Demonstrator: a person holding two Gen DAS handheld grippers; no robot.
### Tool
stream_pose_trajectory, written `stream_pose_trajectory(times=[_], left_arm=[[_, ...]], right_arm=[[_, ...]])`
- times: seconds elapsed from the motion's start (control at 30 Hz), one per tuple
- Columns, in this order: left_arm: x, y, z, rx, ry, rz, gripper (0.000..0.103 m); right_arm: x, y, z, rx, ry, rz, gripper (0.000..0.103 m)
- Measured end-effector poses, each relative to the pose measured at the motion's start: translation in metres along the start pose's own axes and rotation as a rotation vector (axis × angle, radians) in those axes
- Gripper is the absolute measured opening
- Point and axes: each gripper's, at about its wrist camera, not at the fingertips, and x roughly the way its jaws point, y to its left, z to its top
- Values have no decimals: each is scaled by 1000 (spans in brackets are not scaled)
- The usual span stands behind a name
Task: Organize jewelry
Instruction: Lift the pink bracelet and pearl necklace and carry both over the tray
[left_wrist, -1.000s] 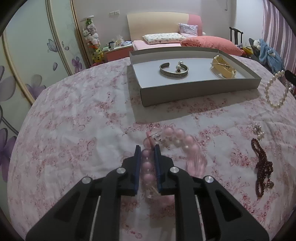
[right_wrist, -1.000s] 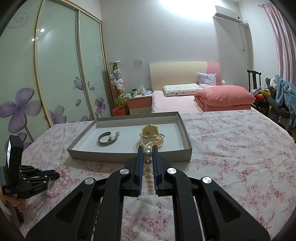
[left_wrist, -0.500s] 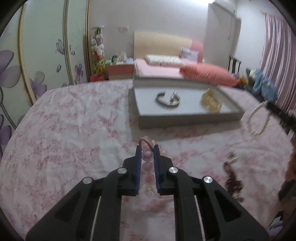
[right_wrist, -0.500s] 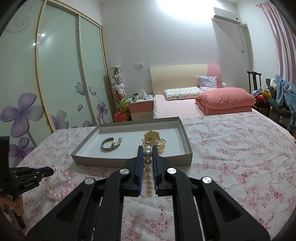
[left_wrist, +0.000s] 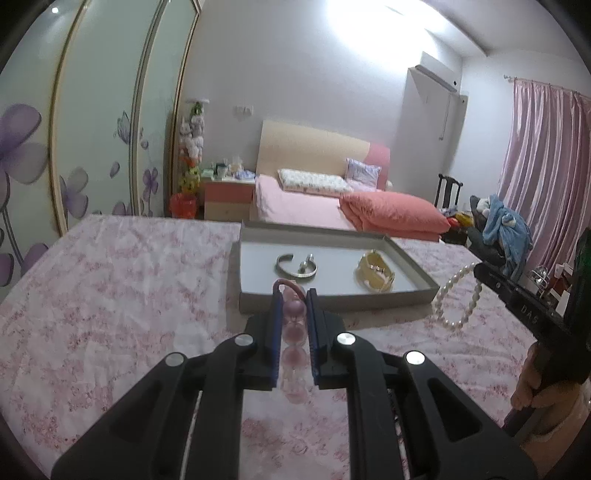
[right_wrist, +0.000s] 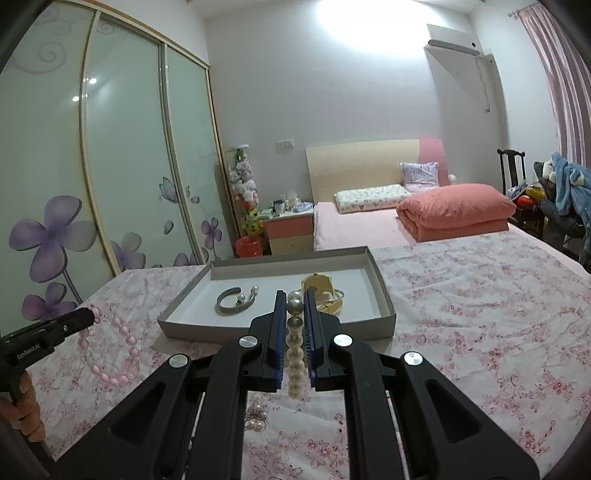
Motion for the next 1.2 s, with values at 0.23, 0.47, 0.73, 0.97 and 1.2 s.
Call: stream_pose_trajectory(times=[0.23,0.47,0.73,0.97,1.2], left_arm=[[-16,-21,6,26,-106,52,13],[-22,-40,7,67,-159,94,13],[-25,-55,8,99,-209,150,13],[-23,-63,7,121,-236,177,13],[-23,-63,9,121,-248,190,13]], right_arm=[[-12,6,1,-27,-72,-8,10],[-24,13,3,-67,-143,-29,10],[-33,18,3,-124,-218,-77,10],[-38,22,4,-153,-267,-103,10],[-40,21,6,-151,-285,-106,10]])
